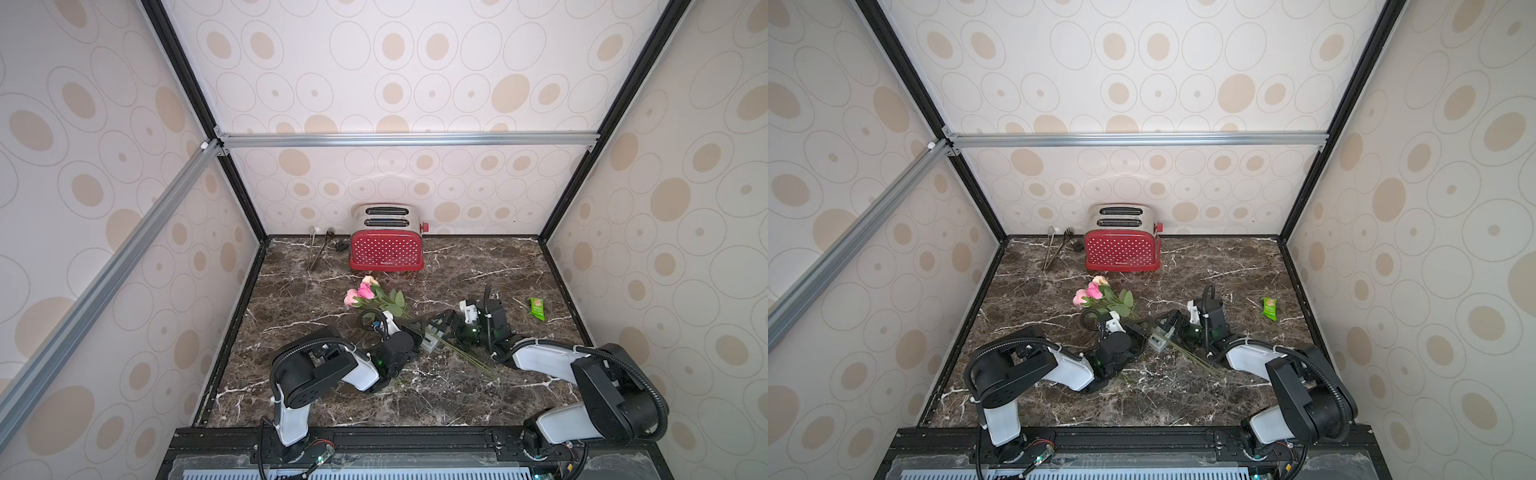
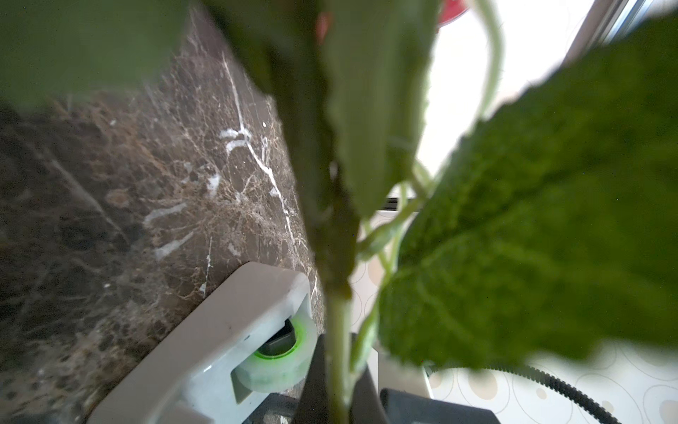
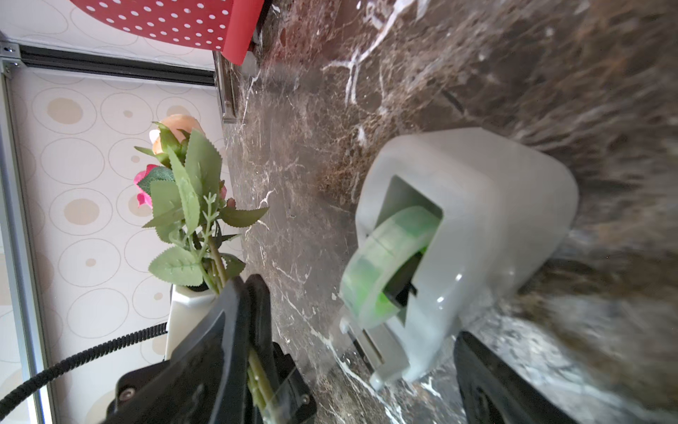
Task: Wrap bouquets with tape
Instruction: Wrap the tape around the bouquet.
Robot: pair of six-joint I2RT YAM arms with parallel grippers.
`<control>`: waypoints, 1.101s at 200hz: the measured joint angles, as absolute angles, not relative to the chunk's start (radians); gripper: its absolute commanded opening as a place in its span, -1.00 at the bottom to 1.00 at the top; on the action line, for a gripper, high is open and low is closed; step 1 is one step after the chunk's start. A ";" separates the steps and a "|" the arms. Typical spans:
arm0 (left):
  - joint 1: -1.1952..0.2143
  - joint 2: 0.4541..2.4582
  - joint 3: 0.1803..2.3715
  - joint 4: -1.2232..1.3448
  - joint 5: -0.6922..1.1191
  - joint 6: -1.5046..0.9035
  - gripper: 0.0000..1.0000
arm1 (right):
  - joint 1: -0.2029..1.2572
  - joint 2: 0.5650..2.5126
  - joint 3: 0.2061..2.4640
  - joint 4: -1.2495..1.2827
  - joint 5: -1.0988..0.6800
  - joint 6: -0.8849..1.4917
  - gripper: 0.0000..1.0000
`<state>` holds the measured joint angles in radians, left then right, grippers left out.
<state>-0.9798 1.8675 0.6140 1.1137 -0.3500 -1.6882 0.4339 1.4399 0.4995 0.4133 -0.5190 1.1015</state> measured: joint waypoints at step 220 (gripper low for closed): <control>-0.844 1.842 0.552 1.219 -0.047 -1.546 -1.00 | 0.454 1.404 0.661 -0.159 -0.757 0.440 -0.07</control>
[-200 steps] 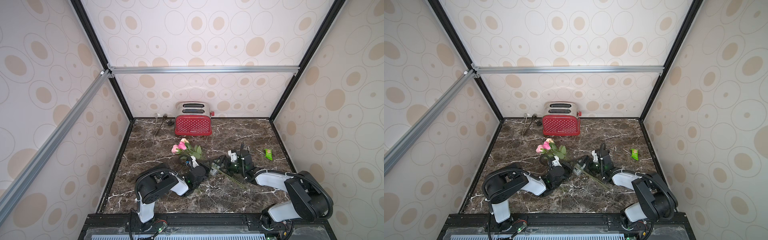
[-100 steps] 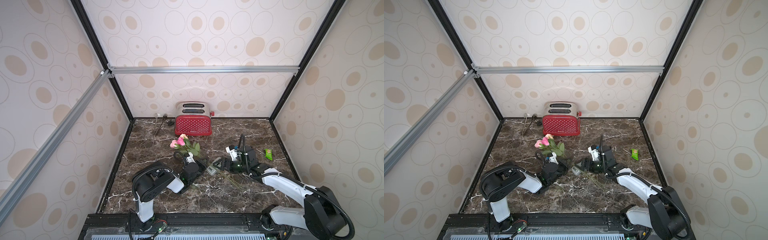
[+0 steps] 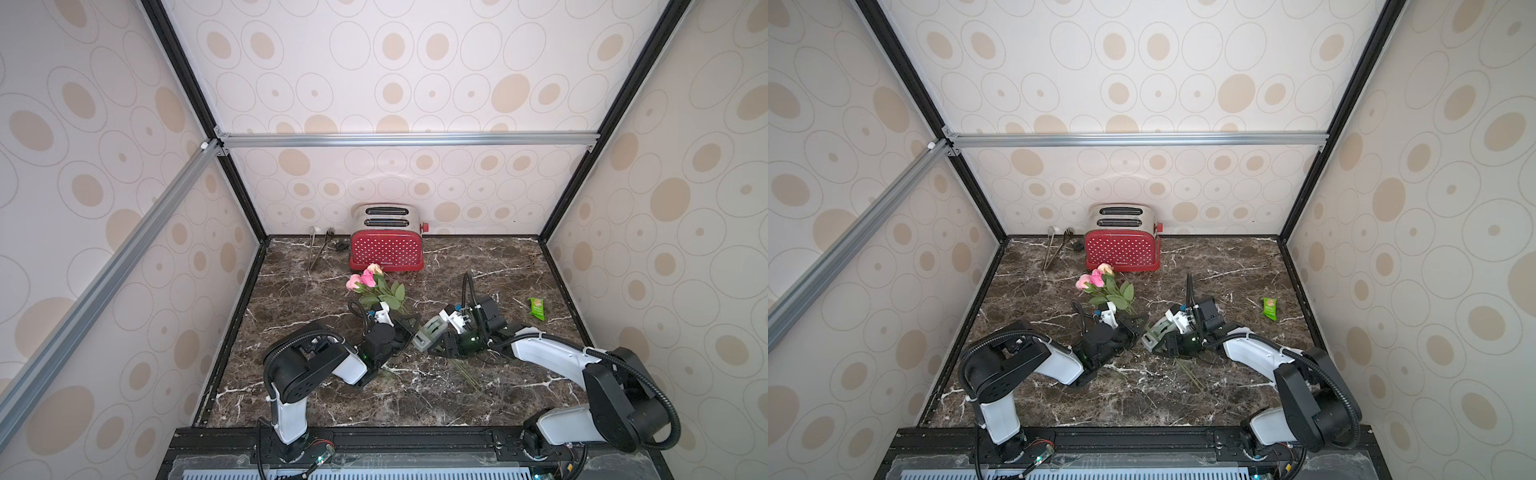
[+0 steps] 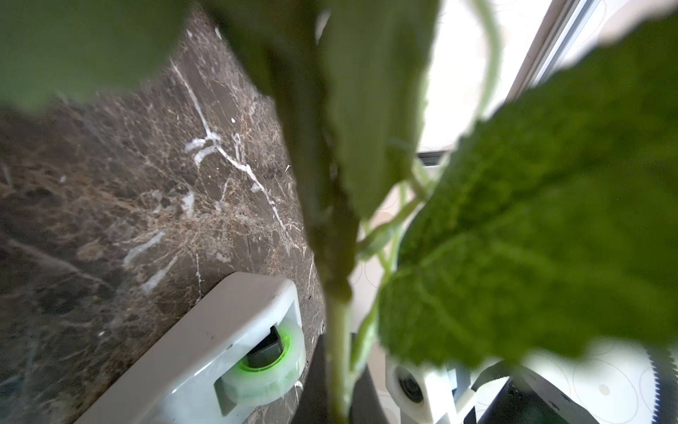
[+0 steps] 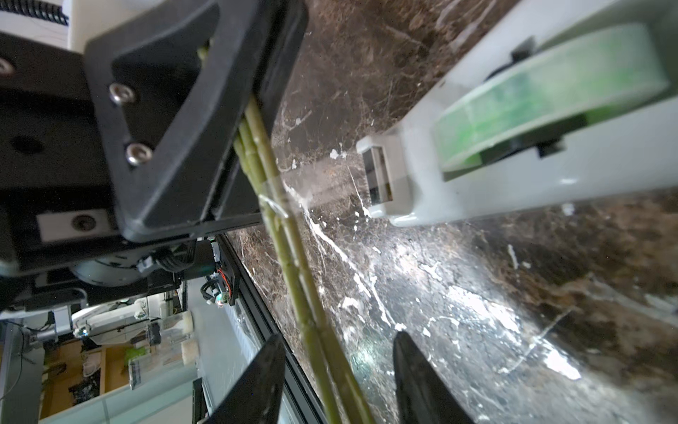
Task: Wrap bouquets with tape
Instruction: Wrap the tape around the bouquet.
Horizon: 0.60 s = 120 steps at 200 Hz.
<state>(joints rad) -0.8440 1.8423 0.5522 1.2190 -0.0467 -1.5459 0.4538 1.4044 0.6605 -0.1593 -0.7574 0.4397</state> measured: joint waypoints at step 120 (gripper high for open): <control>-0.826 1.863 0.552 1.255 -0.002 -1.547 -1.00 | 0.453 1.443 0.721 -0.211 -0.747 0.288 -0.70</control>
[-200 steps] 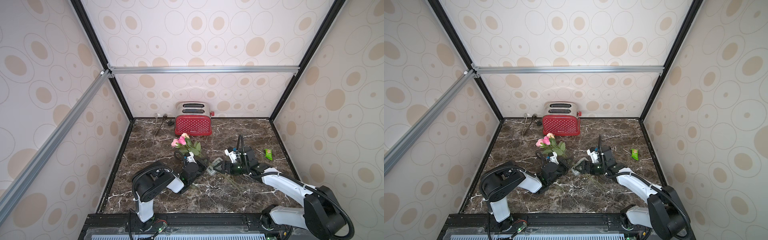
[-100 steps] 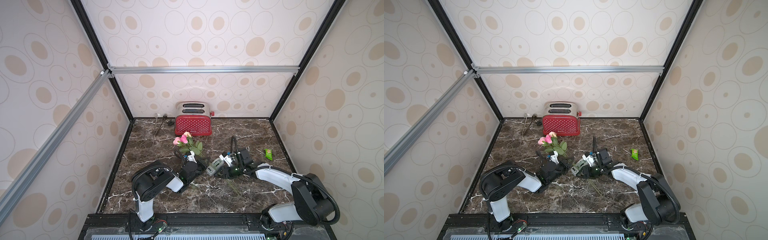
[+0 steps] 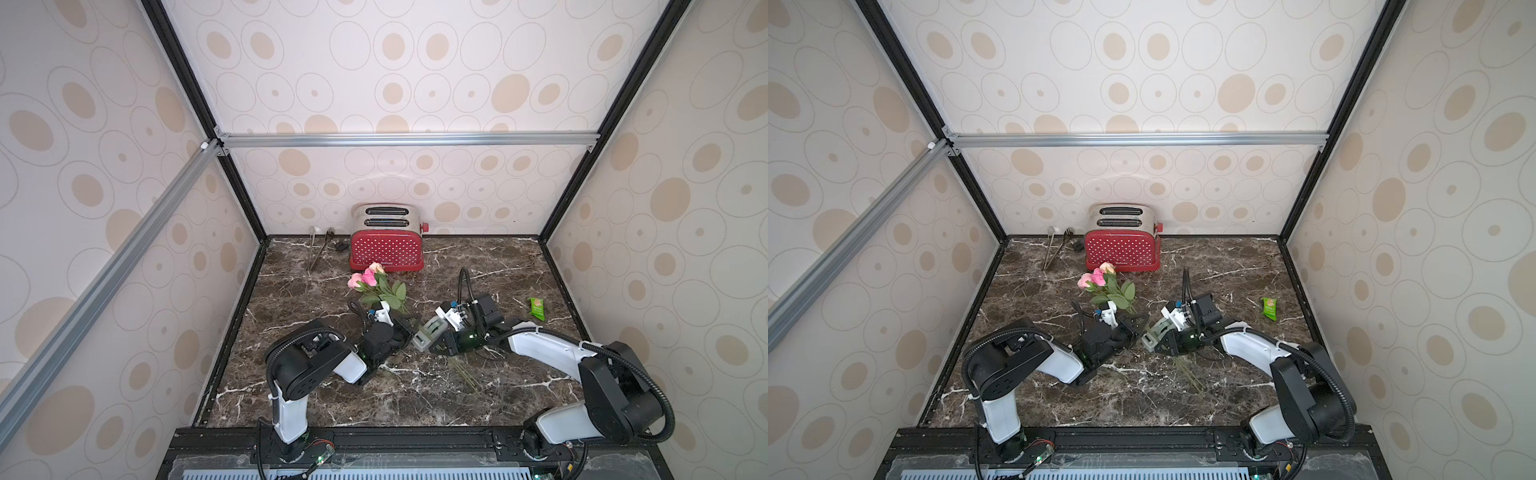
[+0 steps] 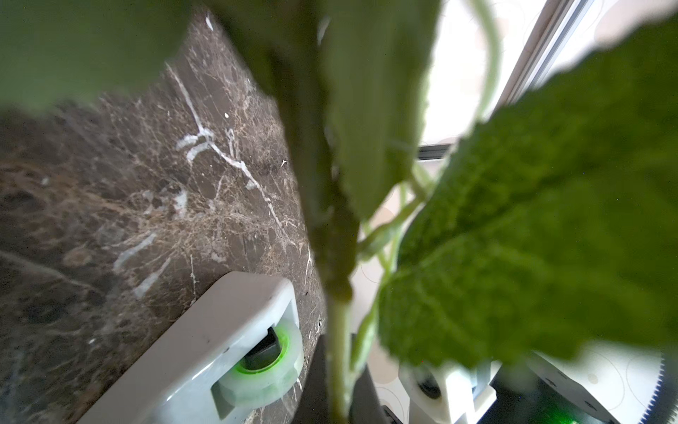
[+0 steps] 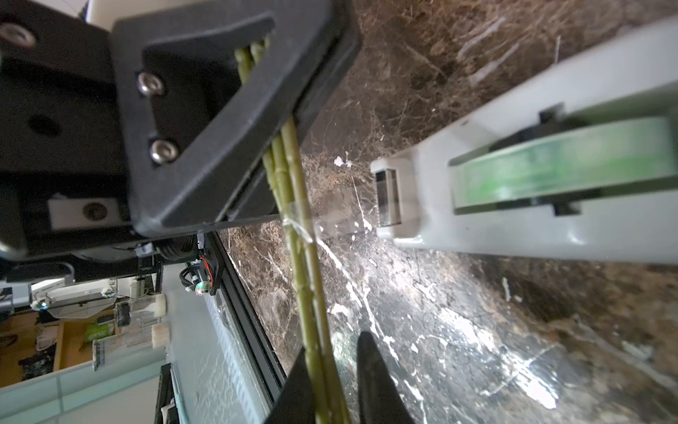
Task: Wrap bouquets with tape
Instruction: Wrap the tape around the bouquet.
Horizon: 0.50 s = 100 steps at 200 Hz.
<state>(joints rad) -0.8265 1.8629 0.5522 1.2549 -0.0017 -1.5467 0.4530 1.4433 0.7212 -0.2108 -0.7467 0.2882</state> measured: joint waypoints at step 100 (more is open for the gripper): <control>-0.815 1.880 0.552 1.261 0.010 -1.551 -0.61 | 0.516 1.432 0.754 -0.249 -0.608 0.157 -1.00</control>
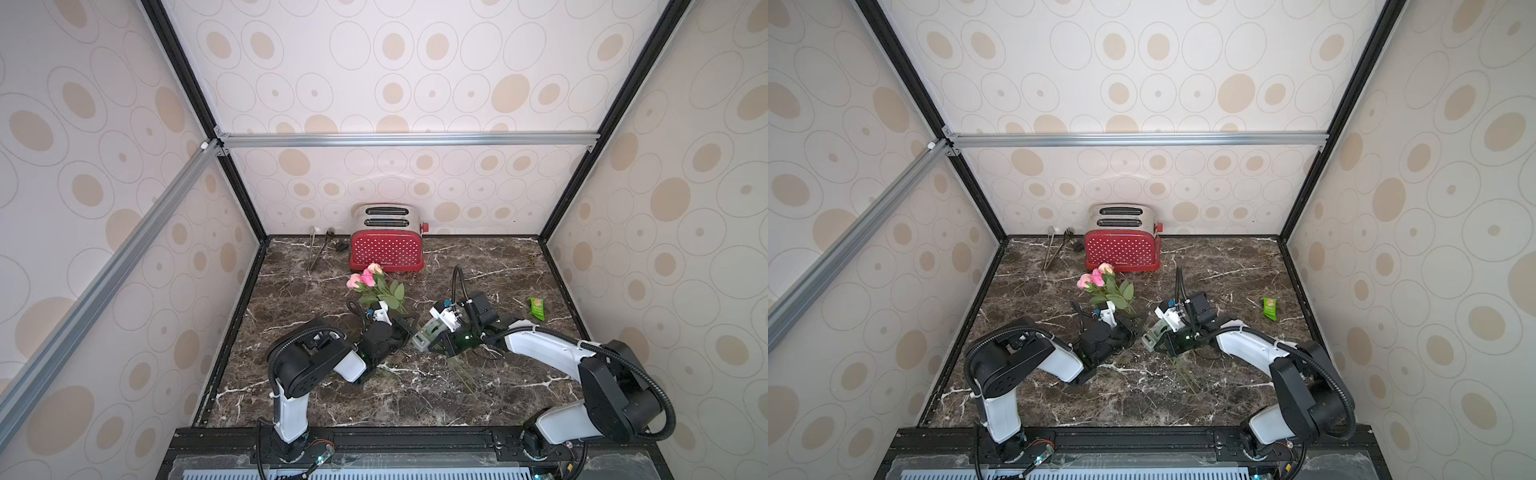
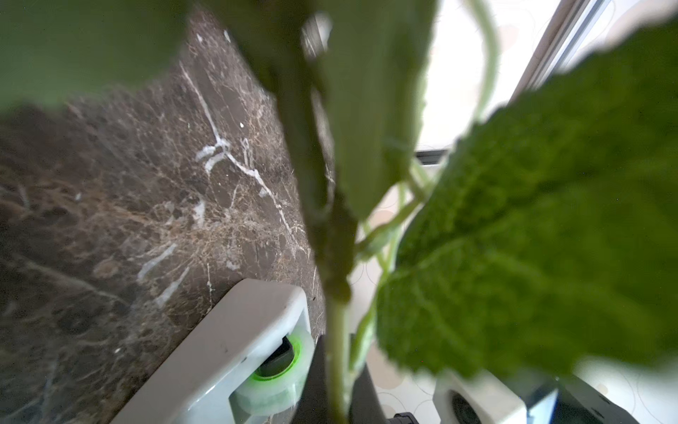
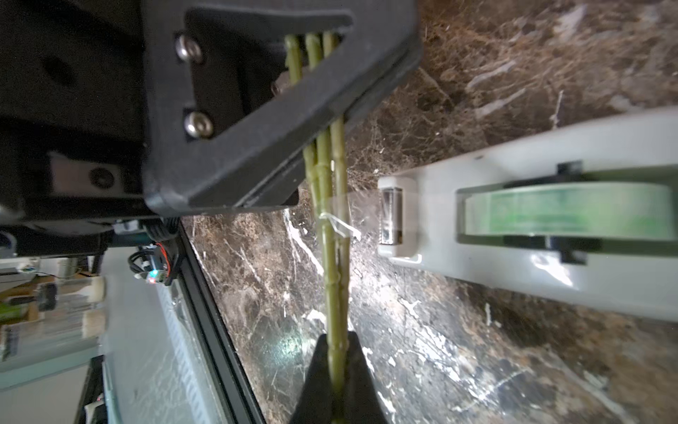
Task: Wrap bouquets with tape
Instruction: Wrap the tape around the bouquet.
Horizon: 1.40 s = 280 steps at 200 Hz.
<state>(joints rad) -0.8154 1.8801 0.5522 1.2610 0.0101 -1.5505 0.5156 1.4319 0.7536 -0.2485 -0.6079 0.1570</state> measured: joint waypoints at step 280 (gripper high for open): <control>-0.820 1.864 0.611 1.100 0.080 -1.703 -1.00 | 0.975 1.307 0.719 -0.266 0.401 -0.169 -0.96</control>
<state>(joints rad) -0.8204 1.8641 0.6109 1.1000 0.0803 -1.7035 0.9752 1.3071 0.7189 -0.2661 0.4011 -0.1688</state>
